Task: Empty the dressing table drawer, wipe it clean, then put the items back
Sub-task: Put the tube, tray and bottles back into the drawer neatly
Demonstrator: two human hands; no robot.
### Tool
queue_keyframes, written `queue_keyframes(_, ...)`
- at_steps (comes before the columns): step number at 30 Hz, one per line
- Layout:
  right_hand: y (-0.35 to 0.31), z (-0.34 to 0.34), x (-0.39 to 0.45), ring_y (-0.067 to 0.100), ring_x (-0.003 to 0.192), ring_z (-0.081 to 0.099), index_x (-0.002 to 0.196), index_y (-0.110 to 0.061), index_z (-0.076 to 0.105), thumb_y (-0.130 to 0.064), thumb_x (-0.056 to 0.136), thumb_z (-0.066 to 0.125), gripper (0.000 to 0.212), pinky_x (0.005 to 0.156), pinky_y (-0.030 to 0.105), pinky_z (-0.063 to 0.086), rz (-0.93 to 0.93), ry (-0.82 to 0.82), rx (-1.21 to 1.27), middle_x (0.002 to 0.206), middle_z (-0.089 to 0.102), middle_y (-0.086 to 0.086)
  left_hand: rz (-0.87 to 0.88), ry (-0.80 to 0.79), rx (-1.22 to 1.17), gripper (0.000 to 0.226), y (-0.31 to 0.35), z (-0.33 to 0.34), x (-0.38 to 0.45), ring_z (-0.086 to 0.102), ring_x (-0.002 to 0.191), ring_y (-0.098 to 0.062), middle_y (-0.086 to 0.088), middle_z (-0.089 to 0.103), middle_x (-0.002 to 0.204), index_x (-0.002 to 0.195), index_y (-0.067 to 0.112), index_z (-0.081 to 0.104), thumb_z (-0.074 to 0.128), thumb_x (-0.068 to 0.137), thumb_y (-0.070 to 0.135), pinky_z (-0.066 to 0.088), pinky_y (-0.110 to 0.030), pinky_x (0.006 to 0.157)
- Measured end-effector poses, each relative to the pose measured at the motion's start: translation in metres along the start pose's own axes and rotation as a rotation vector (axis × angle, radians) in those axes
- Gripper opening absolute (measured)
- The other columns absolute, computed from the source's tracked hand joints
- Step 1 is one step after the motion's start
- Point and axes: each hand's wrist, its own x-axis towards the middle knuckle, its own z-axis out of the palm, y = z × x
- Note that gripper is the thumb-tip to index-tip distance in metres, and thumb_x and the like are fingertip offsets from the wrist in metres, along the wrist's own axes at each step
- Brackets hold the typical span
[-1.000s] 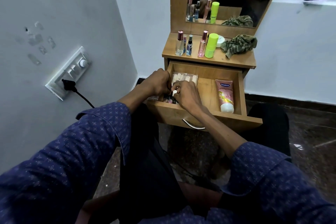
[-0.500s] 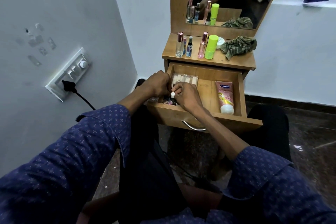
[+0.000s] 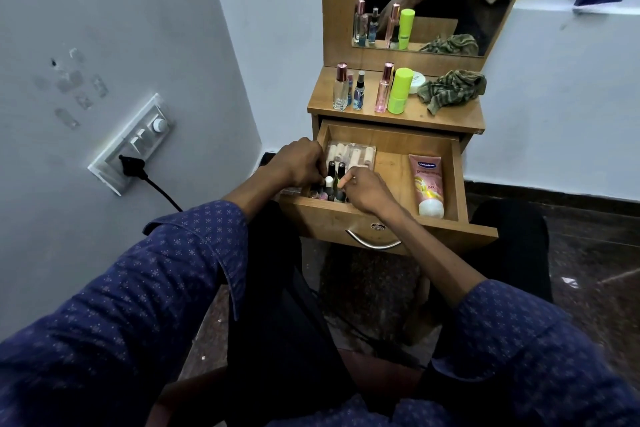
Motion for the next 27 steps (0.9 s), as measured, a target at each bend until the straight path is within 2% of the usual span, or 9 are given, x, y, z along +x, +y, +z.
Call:
queue_keyframes(3, -0.003, -0.001, 0.003, 0.013, 0.073, 0.056, 0.092, -0.026, 0.067, -0.006, 0.098, 0.045, 0.030, 0.062, 0.029, 0.040, 0.014, -0.088, 0.079, 0.093, 0.067, -0.002, -0.003, 0.006, 0.013, 0.016, 0.001, 0.000, 0.000, 0.071, 0.088, -0.017, 0.004, 0.079, 0.095, 0.093, 0.027, 0.085, 0.086, 0.078, 0.023, 0.047, -0.028, 0.069)
queue_keyframes(5, -0.002, -0.001, 0.006, 0.010, 0.071, 0.053, 0.094, -0.024, 0.066, -0.002, 0.096, 0.045, 0.030, 0.058, 0.028, 0.038, 0.030, -0.116, 0.113, 0.093, 0.066, -0.002, -0.001, 0.006, 0.020, 0.017, 0.000, -0.001, 0.000, 0.070, 0.087, -0.017, 0.004, 0.079, 0.096, 0.095, 0.027, 0.085, 0.086, 0.078, 0.023, 0.048, -0.029, 0.069)
queue_keyframes(8, 0.003, -0.002, 0.010, 0.012, 0.080, 0.058, 0.093, -0.021, 0.066, 0.003, 0.094, 0.051, 0.028, 0.064, 0.027, 0.043, 0.049, -0.148, 0.177, 0.100, 0.069, 0.003, -0.002, 0.002, 0.021, 0.019, 0.000, -0.001, -0.001, 0.070, 0.087, -0.018, 0.003, 0.079, 0.097, 0.095, 0.028, 0.085, 0.089, 0.076, 0.027, 0.057, -0.034, 0.074)
queue_keyframes(11, 0.005, -0.002, 0.013, 0.015, 0.082, 0.059, 0.094, -0.018, 0.067, 0.004, 0.094, 0.054, 0.025, 0.071, 0.031, 0.048, 0.062, -0.187, 0.209, 0.092, 0.068, 0.002, 0.003, 0.009, 0.022, 0.020, 0.002, -0.002, -0.002, 0.070, 0.085, -0.018, 0.003, 0.078, 0.096, 0.092, 0.029, 0.083, 0.091, 0.074, 0.034, 0.058, -0.034, 0.075)
queue_keyframes(14, 0.005, -0.002, 0.014, 0.012, 0.075, 0.057, 0.099, -0.014, 0.067, 0.006, 0.094, 0.054, 0.024, 0.070, 0.030, 0.046, 0.065, -0.215, 0.215, 0.087, 0.066, 0.001, 0.014, 0.034, 0.023, 0.020, 0.005, 0.000, -0.002, 0.070, 0.082, -0.019, 0.002, 0.078, 0.094, 0.092, 0.027, 0.083, 0.090, 0.077, 0.037, 0.060, -0.036, 0.074)
queue_keyframes(22, 0.009, -0.004, 0.013, 0.010, 0.075, 0.056, 0.103, -0.014, 0.067, 0.003, 0.096, 0.053, 0.023, 0.074, 0.030, 0.044, 0.054, -0.220, 0.205, 0.086, 0.067, 0.000, 0.057, 0.065, 0.024, 0.013, 0.009, 0.001, -0.004, 0.069, 0.079, -0.020, -0.002, 0.079, 0.093, 0.093, 0.023, 0.085, 0.087, 0.081, 0.028, 0.061, -0.038, 0.073)
queue_keyframes(27, 0.011, -0.002, 0.017, 0.018, 0.079, 0.058, 0.090, -0.021, 0.069, 0.002, 0.097, 0.044, 0.035, 0.072, 0.030, 0.045, 0.068, -0.209, 0.177, 0.088, 0.067, 0.000, 0.050, 0.044, 0.037, 0.016, 0.011, -0.002, -0.005, 0.069, 0.081, -0.018, 0.003, 0.078, 0.095, 0.093, 0.027, 0.084, 0.089, 0.079, 0.032, 0.060, -0.034, 0.071)
